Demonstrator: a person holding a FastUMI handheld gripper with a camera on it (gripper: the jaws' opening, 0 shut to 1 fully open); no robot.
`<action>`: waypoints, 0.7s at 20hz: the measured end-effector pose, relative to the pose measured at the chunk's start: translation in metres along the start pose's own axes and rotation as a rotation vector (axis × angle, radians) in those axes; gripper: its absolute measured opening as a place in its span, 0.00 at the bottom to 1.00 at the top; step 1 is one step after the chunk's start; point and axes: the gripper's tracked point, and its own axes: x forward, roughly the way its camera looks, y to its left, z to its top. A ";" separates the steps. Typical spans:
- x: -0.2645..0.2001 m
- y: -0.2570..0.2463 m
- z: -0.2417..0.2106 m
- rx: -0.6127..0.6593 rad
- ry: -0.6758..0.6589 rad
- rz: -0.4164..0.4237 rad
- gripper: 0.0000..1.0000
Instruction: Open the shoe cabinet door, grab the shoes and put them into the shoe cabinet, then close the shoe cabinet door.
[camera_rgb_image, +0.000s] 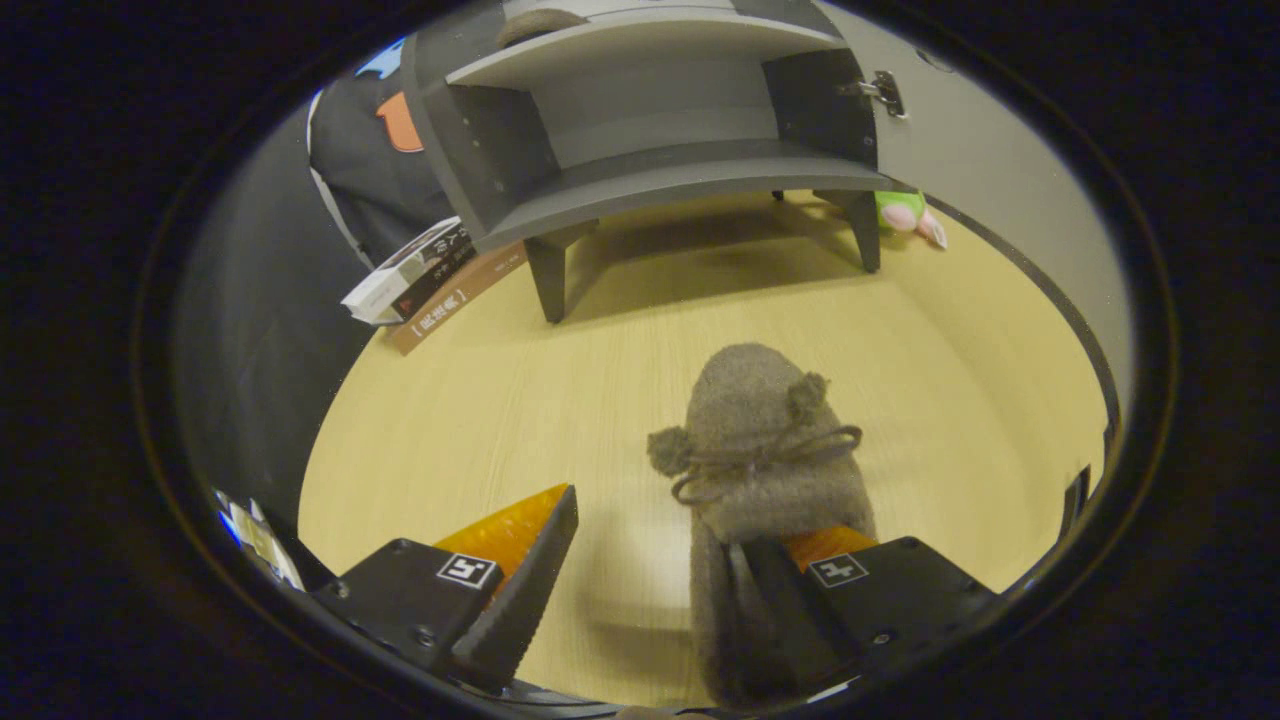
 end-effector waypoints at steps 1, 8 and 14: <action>0.006 -0.001 0.003 0.007 0.010 -0.004 0.98; 0.019 -0.012 0.016 -0.018 0.015 -0.041 0.58; 0.016 -0.020 0.014 -0.001 0.050 -0.021 0.17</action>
